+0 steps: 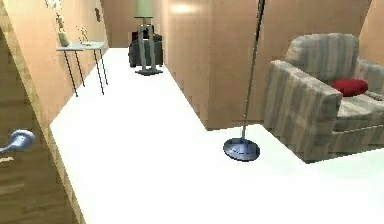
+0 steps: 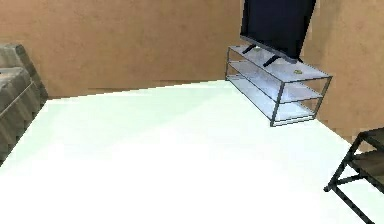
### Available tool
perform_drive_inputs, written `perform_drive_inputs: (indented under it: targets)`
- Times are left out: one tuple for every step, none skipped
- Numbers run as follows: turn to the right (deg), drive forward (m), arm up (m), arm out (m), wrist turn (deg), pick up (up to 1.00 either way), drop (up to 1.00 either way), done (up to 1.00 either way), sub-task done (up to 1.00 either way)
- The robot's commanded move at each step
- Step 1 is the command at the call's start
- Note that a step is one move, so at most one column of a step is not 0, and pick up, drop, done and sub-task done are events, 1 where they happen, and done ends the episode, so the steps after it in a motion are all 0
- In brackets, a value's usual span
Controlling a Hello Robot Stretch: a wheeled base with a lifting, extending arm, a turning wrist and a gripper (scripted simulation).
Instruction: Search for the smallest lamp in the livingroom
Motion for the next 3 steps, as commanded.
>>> perform_drive_inputs:
  targets:
    - [0.0,0.75,0.0,0.0,0.0,0.0,0.0,0.0,0.0]
    - [-18.0,0.0,0.0,0.0,0.0,0.0,0.0,0.0,0.0]
    - [0.0,0.6,0.0,0.0,0.0,0.0,0.0,0.0,0.0]
